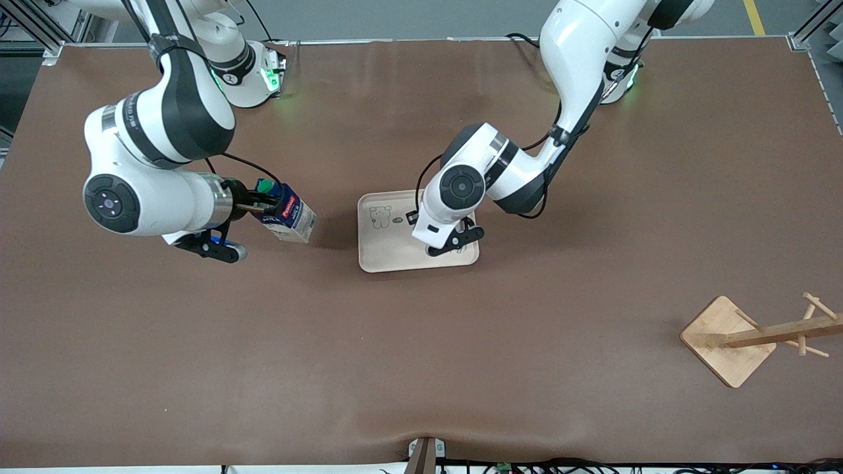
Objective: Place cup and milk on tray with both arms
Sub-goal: 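Carry the mug and the milk carton toward the white tray with both grippers, then set the mug on the tray and open the left gripper, withdrawing it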
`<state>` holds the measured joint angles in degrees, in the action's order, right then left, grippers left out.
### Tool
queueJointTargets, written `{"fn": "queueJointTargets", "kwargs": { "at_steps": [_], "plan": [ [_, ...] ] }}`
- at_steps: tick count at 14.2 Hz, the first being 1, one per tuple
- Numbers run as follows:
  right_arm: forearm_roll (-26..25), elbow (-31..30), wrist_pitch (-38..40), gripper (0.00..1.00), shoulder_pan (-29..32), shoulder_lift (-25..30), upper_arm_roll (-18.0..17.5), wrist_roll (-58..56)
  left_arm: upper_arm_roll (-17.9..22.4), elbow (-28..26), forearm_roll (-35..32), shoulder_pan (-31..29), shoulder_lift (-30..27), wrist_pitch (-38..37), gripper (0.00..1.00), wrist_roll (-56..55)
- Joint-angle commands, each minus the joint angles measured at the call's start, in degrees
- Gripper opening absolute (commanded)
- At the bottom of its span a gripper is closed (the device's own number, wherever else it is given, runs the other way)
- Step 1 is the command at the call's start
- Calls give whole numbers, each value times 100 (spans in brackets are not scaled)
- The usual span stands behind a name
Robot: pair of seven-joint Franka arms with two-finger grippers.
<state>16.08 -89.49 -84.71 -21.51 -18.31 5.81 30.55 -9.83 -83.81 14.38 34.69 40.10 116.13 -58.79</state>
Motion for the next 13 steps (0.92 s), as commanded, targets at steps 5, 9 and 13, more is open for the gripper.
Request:
{"fn": "queueJointTargets", "kwargs": {
  "at_steps": [5,9,13],
  "plan": [
    [88,63,-177,0,-495,-208,17,162,34,199,346,29,384,-117,3,140],
    [384,63,-494,0,-819,-375,17,426,42,199,311,-32,341,-117,90,148],
    [721,273,-652,0,-1144,-726,17,425,69,225,276,-225,78,-187,100,122]
  ]
}}
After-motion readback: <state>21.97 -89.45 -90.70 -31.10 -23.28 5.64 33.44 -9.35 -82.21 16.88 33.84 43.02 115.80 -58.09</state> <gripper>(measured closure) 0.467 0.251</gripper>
